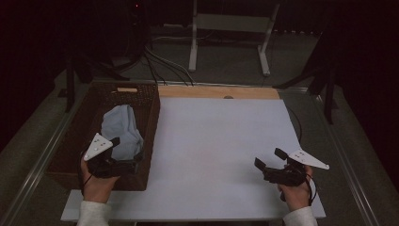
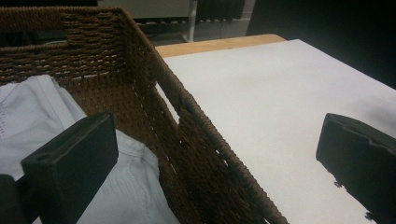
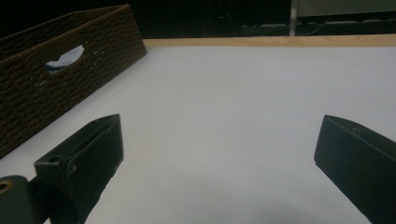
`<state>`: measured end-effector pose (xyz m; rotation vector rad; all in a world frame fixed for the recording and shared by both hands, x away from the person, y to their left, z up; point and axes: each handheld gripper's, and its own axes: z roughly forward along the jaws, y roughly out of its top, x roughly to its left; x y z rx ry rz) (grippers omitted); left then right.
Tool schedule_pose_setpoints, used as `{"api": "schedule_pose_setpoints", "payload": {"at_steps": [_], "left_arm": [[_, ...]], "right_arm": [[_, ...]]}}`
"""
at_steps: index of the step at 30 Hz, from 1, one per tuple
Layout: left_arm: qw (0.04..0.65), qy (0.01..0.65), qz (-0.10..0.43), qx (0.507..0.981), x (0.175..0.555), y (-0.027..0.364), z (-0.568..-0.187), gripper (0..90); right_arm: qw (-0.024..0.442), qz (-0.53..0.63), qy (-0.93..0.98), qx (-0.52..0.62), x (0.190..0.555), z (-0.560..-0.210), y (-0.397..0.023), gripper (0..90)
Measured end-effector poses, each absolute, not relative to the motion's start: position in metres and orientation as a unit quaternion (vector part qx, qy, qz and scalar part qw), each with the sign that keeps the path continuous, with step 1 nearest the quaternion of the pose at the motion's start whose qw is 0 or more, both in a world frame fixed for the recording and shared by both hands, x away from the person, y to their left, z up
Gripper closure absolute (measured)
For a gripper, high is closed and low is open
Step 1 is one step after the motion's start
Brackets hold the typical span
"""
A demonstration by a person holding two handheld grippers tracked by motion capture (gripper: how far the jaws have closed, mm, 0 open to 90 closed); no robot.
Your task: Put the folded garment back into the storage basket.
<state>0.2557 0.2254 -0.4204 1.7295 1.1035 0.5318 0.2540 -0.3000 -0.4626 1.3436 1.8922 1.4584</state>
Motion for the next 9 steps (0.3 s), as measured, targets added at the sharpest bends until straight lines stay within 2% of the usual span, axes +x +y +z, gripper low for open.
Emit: {"api": "schedule_pose_setpoints", "payload": {"at_steps": [9], "left_arm": [[0.49,0.455,0.218,0.711,0.2551,0.2252,-0.4204,0.0]], "right_arm": [[0.205,0.52,0.673,0.485,0.2534,-0.463,-0.305,1.6]]}}
